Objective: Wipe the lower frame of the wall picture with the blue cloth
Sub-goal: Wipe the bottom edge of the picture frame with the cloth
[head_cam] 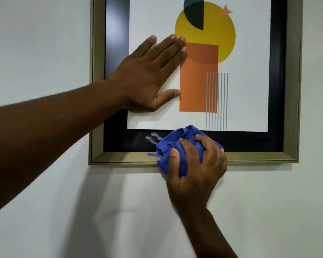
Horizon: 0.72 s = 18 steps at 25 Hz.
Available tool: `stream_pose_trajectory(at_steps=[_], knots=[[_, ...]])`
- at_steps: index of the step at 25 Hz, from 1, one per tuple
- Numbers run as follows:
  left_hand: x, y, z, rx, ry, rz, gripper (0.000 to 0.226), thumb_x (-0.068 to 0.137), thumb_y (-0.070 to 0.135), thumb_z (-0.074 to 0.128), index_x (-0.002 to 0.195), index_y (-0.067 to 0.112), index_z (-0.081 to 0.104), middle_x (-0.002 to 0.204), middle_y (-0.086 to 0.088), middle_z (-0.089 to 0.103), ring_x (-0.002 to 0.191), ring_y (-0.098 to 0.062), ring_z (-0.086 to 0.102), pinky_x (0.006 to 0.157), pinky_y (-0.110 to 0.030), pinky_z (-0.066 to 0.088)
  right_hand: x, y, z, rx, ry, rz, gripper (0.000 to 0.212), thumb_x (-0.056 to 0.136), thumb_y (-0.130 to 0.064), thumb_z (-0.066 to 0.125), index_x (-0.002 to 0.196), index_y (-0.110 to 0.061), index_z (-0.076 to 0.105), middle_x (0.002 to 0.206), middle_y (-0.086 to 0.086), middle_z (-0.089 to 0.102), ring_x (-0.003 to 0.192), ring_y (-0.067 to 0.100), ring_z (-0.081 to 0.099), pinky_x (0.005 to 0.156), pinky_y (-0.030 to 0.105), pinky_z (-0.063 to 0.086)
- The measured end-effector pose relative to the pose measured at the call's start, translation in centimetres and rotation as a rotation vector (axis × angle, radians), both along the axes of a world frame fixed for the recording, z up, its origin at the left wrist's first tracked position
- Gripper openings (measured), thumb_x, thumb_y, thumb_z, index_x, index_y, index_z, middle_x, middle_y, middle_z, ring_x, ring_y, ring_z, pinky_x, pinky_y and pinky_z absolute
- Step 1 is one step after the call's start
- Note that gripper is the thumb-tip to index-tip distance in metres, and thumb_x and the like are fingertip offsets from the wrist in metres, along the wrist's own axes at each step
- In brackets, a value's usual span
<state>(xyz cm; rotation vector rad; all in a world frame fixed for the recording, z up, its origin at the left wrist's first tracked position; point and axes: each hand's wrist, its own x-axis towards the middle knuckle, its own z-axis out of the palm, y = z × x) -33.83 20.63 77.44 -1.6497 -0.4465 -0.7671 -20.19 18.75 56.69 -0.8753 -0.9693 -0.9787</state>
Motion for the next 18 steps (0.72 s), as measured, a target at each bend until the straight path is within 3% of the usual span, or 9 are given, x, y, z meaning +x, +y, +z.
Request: stream_pose_trajectory(at_steps=[4, 8, 11, 12, 15, 18], knots=[[-0.1, 0.3, 0.1, 0.023, 0.009, 0.026, 0.085, 0.093, 0.064, 0.014, 0.154, 0.005, 0.005, 0.165, -0.016, 0.006, 0.153, -0.029, 0.004, 0.126, -0.05, 0.009, -2.6, 0.6, 1.3, 0.023, 0.269, 0.081, 0.028, 0.094, -0.037, 0.051, 0.11, -0.02, 0.067, 0.122, 0.014, 0.063, 0.121, 0.03, 0.051, 0.102, 0.061, 0.039], [-0.5, 0.2, -0.4, 0.022, 0.061, 0.036, 0.083, 0.094, 0.063, 0.014, 0.154, 0.006, 0.004, 0.165, -0.016, 0.005, 0.153, -0.029, 0.003, 0.126, -0.05, 0.009, -2.4, 0.3, -0.5, 0.0, -0.003, 0.002, 0.031, 0.095, -0.039, 0.052, 0.106, -0.017, 0.071, 0.121, 0.016, 0.065, 0.121, 0.031, 0.053, 0.105, 0.06, 0.039], [-0.9, 0.3, -1.0, 0.029, 0.061, 0.031, 0.082, 0.094, 0.062, 0.015, 0.154, 0.006, 0.005, 0.165, -0.016, 0.007, 0.153, -0.029, 0.004, 0.126, -0.05, 0.01, -3.5, 0.3, 1.2, 0.001, 0.226, 0.082, 0.024, 0.092, -0.037, 0.056, 0.101, -0.02, 0.069, 0.115, 0.013, 0.065, 0.114, 0.029, 0.055, 0.099, 0.061, 0.042], [-0.9, 0.3, -1.0, 0.029, 0.062, 0.026, 0.082, 0.094, 0.061, 0.016, 0.154, 0.006, 0.006, 0.165, -0.015, 0.007, 0.153, -0.029, 0.005, 0.126, -0.05, 0.011, -4.7, 0.1, 1.5, -0.023, 0.229, 0.09, 0.024, 0.092, -0.038, 0.056, 0.102, -0.021, 0.069, 0.115, 0.012, 0.065, 0.114, 0.028, 0.055, 0.1, 0.06, 0.041], [-0.8, 0.2, -0.9, 0.015, 0.057, 0.026, 0.083, 0.094, 0.062, 0.015, 0.154, 0.007, 0.005, 0.165, -0.015, 0.007, 0.153, -0.028, 0.005, 0.126, -0.05, 0.011, -4.8, -0.1, -0.1, -0.049, -0.005, 0.029, 0.028, 0.092, -0.04, 0.056, 0.104, -0.02, 0.071, 0.118, 0.013, 0.066, 0.117, 0.029, 0.055, 0.104, 0.058, 0.041], [-0.9, 0.4, -1.0, 0.016, 0.048, 0.022, 0.083, 0.093, 0.062, 0.015, 0.154, 0.007, 0.005, 0.166, -0.014, 0.006, 0.153, -0.028, 0.004, 0.126, -0.05, 0.011, -3.1, -0.2, 0.5, -0.037, 0.146, 0.064, 0.023, 0.091, -0.035, 0.058, 0.1, -0.018, 0.07, 0.113, 0.014, 0.065, 0.112, 0.031, 0.055, 0.095, 0.061, 0.044]])
